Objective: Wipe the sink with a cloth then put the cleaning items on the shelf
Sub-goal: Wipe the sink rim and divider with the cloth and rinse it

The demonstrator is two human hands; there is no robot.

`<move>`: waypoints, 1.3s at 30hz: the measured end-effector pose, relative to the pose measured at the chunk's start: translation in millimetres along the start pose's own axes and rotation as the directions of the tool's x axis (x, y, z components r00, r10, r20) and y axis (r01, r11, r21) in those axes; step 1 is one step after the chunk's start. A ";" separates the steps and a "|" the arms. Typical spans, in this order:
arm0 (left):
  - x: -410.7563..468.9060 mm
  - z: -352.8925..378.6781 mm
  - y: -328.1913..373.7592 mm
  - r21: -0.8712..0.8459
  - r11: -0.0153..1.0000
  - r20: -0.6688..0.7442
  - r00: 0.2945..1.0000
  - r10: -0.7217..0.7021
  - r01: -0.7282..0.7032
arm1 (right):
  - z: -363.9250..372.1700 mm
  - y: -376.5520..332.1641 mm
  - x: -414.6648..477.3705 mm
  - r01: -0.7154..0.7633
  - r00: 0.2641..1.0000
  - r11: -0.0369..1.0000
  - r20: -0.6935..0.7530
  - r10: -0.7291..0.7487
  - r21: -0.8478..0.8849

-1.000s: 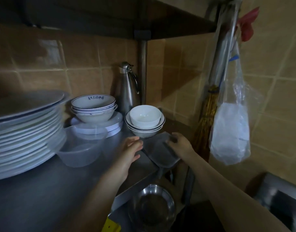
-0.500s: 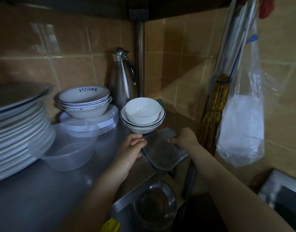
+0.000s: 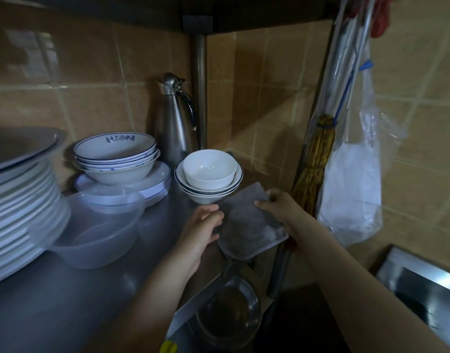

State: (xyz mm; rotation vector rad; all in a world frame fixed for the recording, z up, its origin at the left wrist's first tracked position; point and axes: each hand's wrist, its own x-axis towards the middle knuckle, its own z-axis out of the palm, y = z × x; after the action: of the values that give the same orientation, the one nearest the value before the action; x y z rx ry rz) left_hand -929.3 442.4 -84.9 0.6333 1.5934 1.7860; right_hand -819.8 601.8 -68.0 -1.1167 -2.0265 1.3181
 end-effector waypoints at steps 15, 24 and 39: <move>-22.0 14.6 5.7 -0.143 0.989 0.181 0.981 0.066 -0.040 | -17.7 5.2 -59.6 0.133 0.974 0.951 -0.214 -0.074 0.278; -50.0 52.0 -21.5 -0.180 0.982 0.332 0.936 0.115 -0.056 | -57.4 39.3 -127.8 0.096 0.941 0.903 -0.334 0.055 0.418; -116.9 96.8 -143.2 0.019 1.000 0.566 0.824 -0.029 0.023 | -68.9 160.8 -251.0 -0.159 0.802 0.882 -0.464 0.377 0.443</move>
State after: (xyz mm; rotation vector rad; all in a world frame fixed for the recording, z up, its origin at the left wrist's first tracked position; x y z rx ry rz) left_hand -759.0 427.6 -204.5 1.0313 1.1880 1.3819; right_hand -568.9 462.1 -173.7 -1.4261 -1.1631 1.2711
